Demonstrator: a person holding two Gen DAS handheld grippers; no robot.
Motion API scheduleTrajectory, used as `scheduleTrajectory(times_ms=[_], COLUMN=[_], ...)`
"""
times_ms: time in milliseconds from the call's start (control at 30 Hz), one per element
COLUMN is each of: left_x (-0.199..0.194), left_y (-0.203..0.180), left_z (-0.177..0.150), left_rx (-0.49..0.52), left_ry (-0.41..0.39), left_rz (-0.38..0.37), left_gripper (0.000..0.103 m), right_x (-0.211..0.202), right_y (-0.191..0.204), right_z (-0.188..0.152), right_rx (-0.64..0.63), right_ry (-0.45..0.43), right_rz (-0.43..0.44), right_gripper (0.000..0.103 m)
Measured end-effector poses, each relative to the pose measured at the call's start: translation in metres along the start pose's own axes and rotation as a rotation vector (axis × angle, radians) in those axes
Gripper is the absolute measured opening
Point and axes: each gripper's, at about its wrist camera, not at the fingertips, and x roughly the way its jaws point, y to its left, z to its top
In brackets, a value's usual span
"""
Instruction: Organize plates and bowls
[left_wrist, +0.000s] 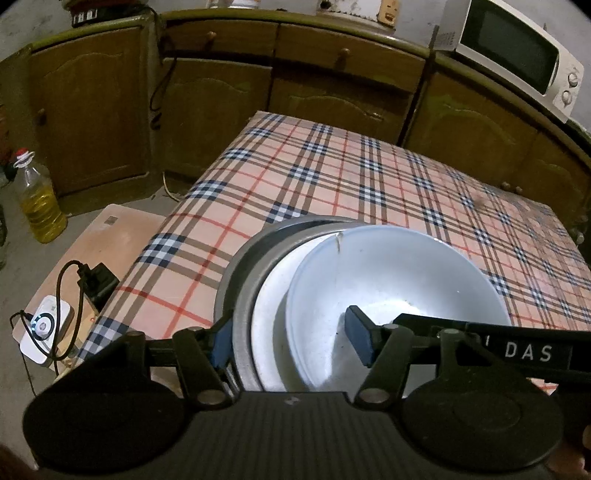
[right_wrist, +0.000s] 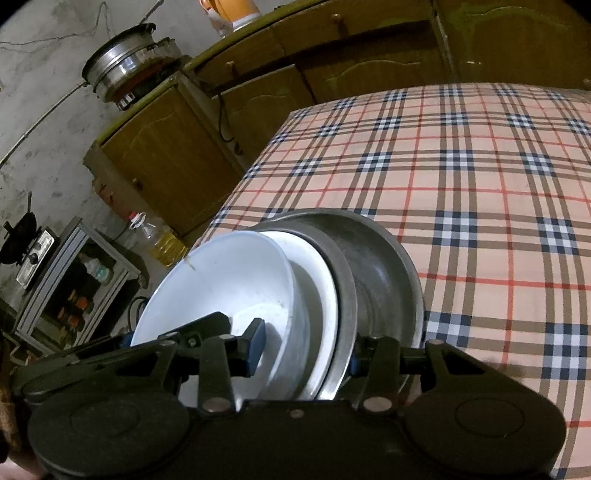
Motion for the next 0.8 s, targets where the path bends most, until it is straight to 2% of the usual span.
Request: scheduleTrajectory(times_ms=[433,700,800], left_x=[0.012,0.01,0.007], left_y=[0.002,0.0,-0.004], left_z=[0.0,-0.002,-0.004], left_rx=[-0.014,0.011,0.056], left_ry=[0.038,0.021,-0.002], left_rz=[0.005,0.021,0.046], left_gripper=[0.063,0.065,0.065], right_x=[0.012,0.013,0.011], right_y=[-0.01,-0.011,-0.011], right_z=[0.003,0.009,0.009], right_rx=[0.032,0.014,0.01], right_ry=[0.028,0.035,0.037], right_rz=[0.011,0.012,0.014], right_gripper=[0.053,0.05,0.05])
